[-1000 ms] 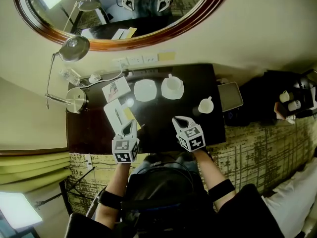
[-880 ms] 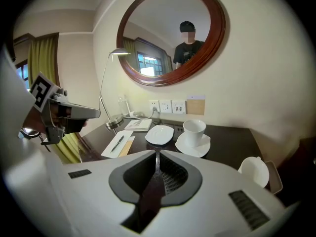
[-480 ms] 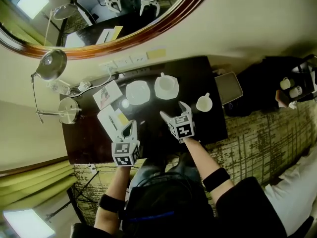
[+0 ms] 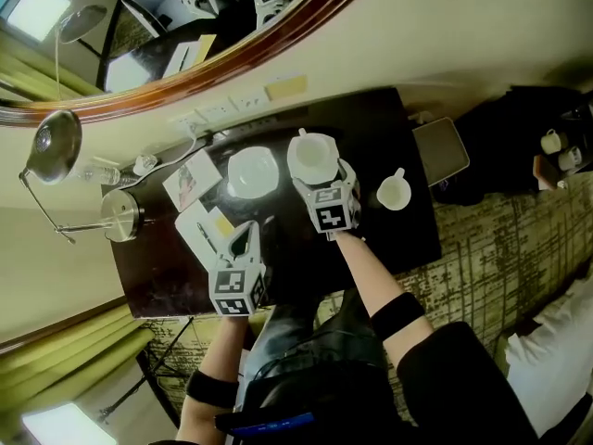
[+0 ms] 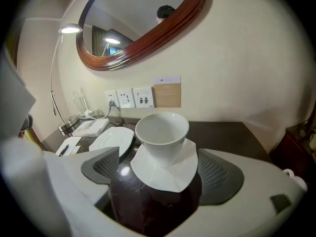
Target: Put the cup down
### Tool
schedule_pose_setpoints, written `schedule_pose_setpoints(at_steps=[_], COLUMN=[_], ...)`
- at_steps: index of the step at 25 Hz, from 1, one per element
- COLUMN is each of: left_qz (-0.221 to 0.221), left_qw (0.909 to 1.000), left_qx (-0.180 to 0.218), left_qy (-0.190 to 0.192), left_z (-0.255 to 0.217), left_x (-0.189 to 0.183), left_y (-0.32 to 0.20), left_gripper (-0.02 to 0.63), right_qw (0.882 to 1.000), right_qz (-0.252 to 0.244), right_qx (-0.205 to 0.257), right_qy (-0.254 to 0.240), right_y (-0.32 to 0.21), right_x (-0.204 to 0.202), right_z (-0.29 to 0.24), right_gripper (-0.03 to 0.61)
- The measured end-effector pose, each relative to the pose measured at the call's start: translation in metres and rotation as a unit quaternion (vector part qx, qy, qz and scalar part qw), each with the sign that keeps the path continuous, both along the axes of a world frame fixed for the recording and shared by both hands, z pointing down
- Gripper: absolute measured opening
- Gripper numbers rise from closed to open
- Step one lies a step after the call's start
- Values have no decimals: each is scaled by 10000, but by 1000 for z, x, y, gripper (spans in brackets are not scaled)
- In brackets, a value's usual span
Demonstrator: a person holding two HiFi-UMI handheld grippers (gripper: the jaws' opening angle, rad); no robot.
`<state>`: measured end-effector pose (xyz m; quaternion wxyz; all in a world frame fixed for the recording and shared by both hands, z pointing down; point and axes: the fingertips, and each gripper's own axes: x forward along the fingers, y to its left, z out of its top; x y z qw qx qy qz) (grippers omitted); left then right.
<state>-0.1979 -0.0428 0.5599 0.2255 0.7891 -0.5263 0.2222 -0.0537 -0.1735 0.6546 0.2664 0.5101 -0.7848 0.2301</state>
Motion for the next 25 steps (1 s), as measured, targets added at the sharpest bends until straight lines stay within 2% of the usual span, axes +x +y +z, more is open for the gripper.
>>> schedule_pose_setpoints(at_steps=[14, 18, 21, 25], left_qz=[160, 102, 83, -4], left_qw=[9998, 9999, 9999, 10000], left_qx=[-17, -59, -102, -75], left_qy=[-91, -94, -87, -59], left_z=[23, 26, 29, 33], left_x=[3, -1, -2, -5], left_y=[-3, -2, 0, 1], left_gripper=[4, 4, 4, 4], right_qw=[9992, 9988, 9983, 9983], right_qz=[-3, -214, -343, -297], right_qx=[383, 430, 448, 465], right_qy=[-134, -84, -114, -184], right_y=[-46, -50, -51, -52], right_x=[-10, -17, -19, -19], right_z=[13, 10, 7, 6], right_gripper=[531, 527, 442, 433])
